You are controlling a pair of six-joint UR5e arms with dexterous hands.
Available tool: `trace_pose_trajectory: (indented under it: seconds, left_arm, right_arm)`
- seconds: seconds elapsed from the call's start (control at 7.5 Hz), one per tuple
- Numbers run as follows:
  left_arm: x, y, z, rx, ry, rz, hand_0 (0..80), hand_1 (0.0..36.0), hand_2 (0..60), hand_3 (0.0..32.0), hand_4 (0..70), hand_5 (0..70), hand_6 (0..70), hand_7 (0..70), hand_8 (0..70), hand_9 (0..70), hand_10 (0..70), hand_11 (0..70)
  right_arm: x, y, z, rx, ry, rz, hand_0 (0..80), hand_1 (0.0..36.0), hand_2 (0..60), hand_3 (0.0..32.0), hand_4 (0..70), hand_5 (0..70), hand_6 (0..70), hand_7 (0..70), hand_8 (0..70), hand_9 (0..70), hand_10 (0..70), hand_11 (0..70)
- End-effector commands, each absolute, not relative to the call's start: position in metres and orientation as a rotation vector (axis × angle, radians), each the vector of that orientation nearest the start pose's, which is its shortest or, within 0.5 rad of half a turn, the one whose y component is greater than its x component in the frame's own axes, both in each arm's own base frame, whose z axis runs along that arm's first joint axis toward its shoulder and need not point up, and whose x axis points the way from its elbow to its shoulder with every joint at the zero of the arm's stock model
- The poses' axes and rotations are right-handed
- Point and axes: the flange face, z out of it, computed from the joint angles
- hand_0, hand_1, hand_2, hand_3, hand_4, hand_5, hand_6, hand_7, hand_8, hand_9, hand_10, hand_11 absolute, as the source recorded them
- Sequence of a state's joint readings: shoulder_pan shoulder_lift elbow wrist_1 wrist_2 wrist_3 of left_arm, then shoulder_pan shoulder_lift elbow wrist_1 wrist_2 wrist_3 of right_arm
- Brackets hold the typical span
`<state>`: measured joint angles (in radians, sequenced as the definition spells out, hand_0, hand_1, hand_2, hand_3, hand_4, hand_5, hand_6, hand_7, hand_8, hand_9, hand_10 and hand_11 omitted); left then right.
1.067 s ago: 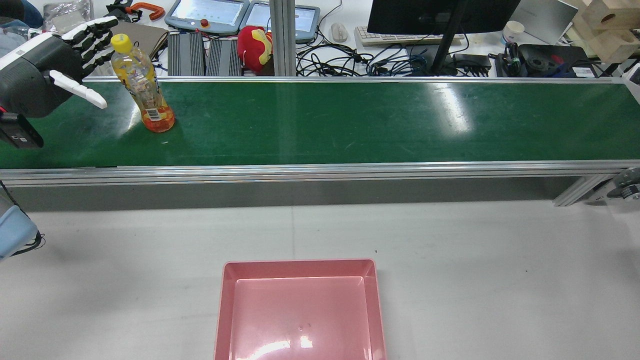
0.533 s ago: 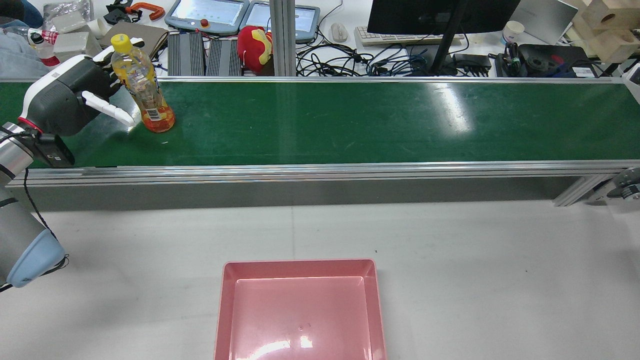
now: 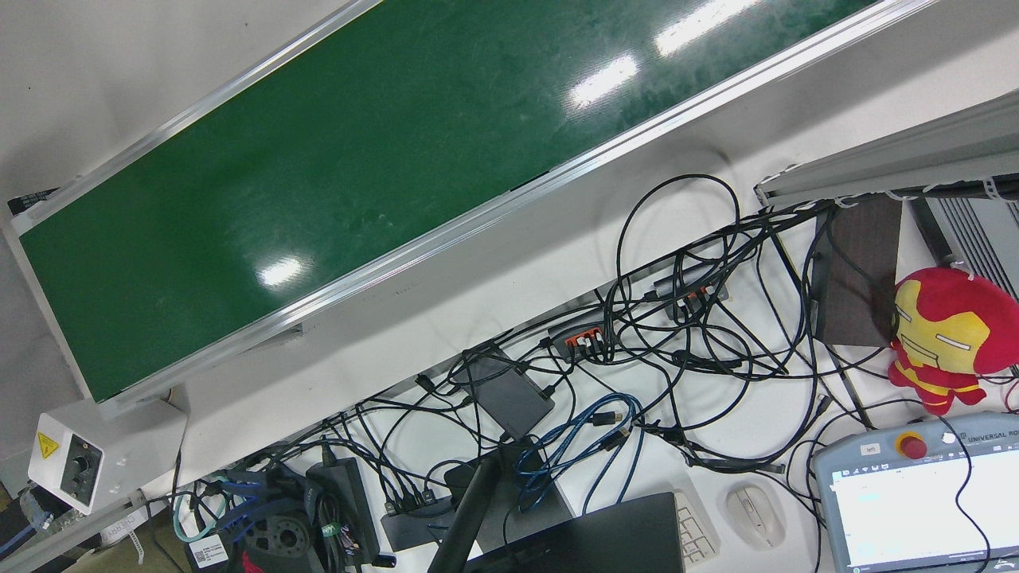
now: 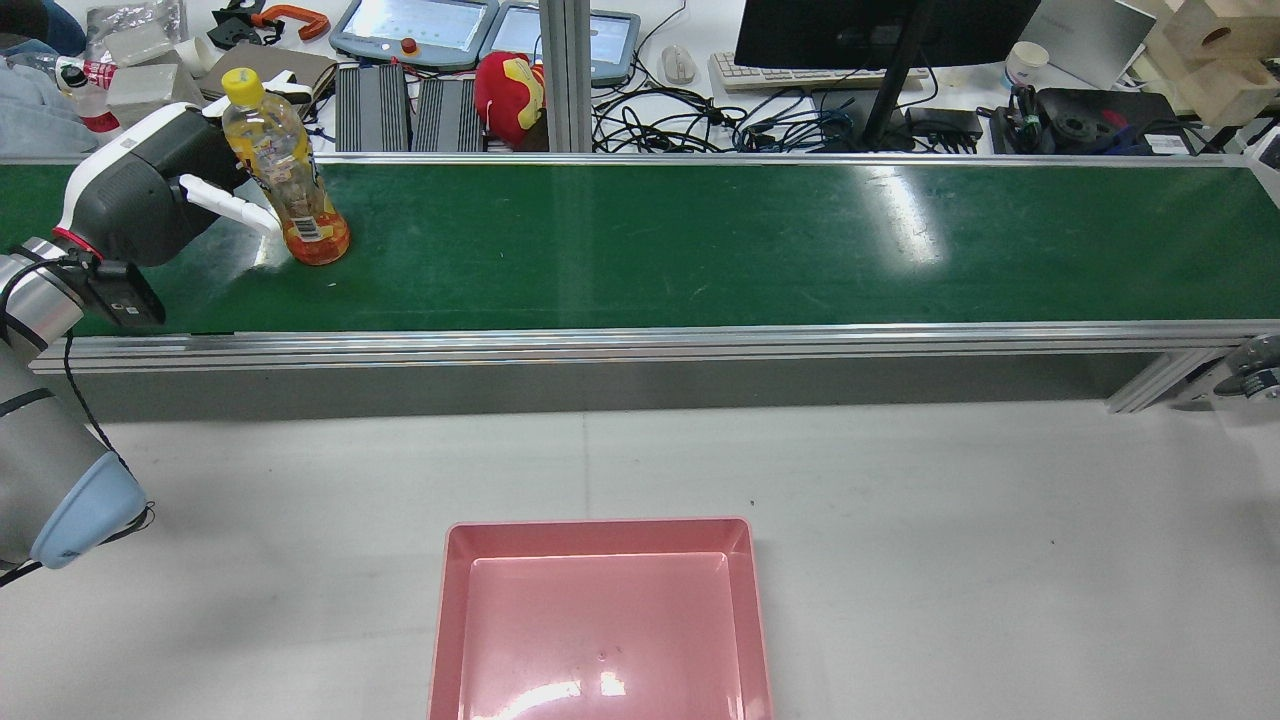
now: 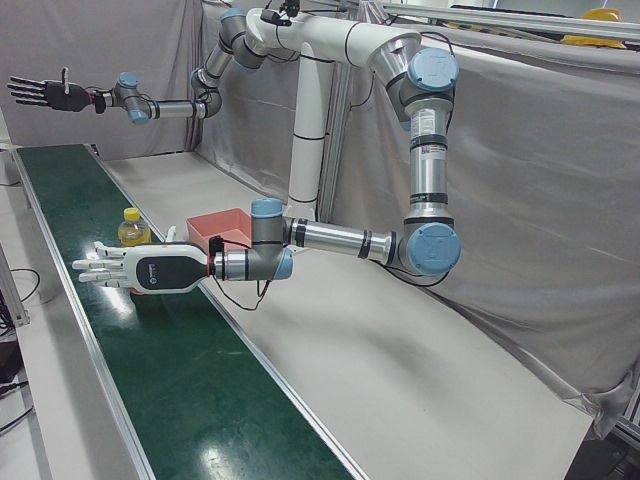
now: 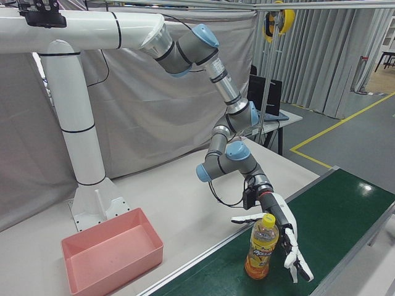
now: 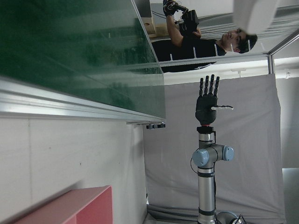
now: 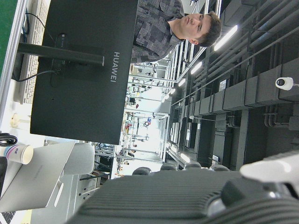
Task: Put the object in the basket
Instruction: 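Close the left hand fingers around the bottle's upper body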
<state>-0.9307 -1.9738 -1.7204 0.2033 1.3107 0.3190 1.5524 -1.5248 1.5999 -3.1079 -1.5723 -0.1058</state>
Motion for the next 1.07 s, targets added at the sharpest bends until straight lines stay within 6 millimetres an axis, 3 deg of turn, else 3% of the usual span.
trace_pose_trajectory:
  seconds: [0.0, 0.27, 0.4, 0.53, 0.67, 0.8, 0.93]
  left_arm:
    - [0.249, -0.599, 0.399, -0.162, 2.311, -1.575, 63.9, 13.0, 0.0, 0.0, 11.8, 30.9, 0.0, 4.5, 0.9, 1.9, 8.2, 14.4]
    - [0.25, -0.6, 0.387, -0.157, 2.287, -1.594, 62.6, 12.9, 0.0, 0.0, 16.6, 41.4, 0.0, 6.3, 3.8, 6.1, 9.9, 16.7]
    - [0.252, -0.603, 0.37, -0.148, 2.257, -1.613, 62.6, 14.8, 0.0, 0.0, 26.7, 61.6, 1.7, 8.4, 7.6, 11.7, 16.7, 26.3]
    - [0.254, -0.605, 0.357, -0.141, 2.237, -1.626, 69.2, 17.4, 0.4, 0.0, 70.0, 70.0, 9.0, 17.1, 18.7, 27.6, 31.3, 45.9]
    - [0.255, -0.607, 0.347, -0.134, 2.218, -1.638, 75.7, 18.6, 17.8, 0.0, 70.0, 70.0, 34.4, 37.6, 43.9, 57.3, 49.1, 69.7]
    - [0.255, -0.606, 0.348, -0.134, 2.212, -1.64, 70.6, 19.7, 37.3, 0.0, 70.0, 70.0, 54.5, 57.8, 66.6, 70.0, 55.1, 70.0]
    - [0.255, -0.606, 0.347, -0.136, 2.214, -1.64, 63.4, 22.0, 58.3, 0.0, 70.0, 70.0, 62.4, 65.5, 70.0, 70.0, 54.3, 70.0]
  right_arm:
    - [0.124, -0.523, 0.646, -0.103, 2.402, -2.151, 0.0, 0.0, 0.0, 0.0, 0.0, 0.0, 0.0, 0.0, 0.0, 0.0, 0.0, 0.0]
    - [0.124, -0.523, 0.645, -0.103, 2.403, -2.149, 0.0, 0.0, 0.0, 0.0, 0.0, 0.0, 0.0, 0.0, 0.0, 0.0, 0.0, 0.0]
    - [0.124, -0.523, 0.645, -0.103, 2.403, -2.149, 0.0, 0.0, 0.0, 0.0, 0.0, 0.0, 0.0, 0.0, 0.0, 0.0, 0.0, 0.0]
    - [0.124, -0.523, 0.645, -0.103, 2.403, -2.149, 0.0, 0.0, 0.0, 0.0, 0.0, 0.0, 0.0, 0.0, 0.0, 0.0, 0.0, 0.0]
    - [0.124, -0.523, 0.645, -0.103, 2.403, -2.149, 0.0, 0.0, 0.0, 0.0, 0.0, 0.0, 0.0, 0.0, 0.0, 0.0, 0.0, 0.0]
    - [0.124, -0.523, 0.645, -0.103, 2.403, -2.149, 0.0, 0.0, 0.0, 0.0, 0.0, 0.0, 0.0, 0.0, 0.0, 0.0, 0.0, 0.0]
    - [0.124, -0.523, 0.644, -0.104, 2.405, -2.147, 0.0, 0.0, 0.0, 0.0, 0.0, 0.0, 0.0, 0.0, 0.0, 0.0, 0.0, 0.0]
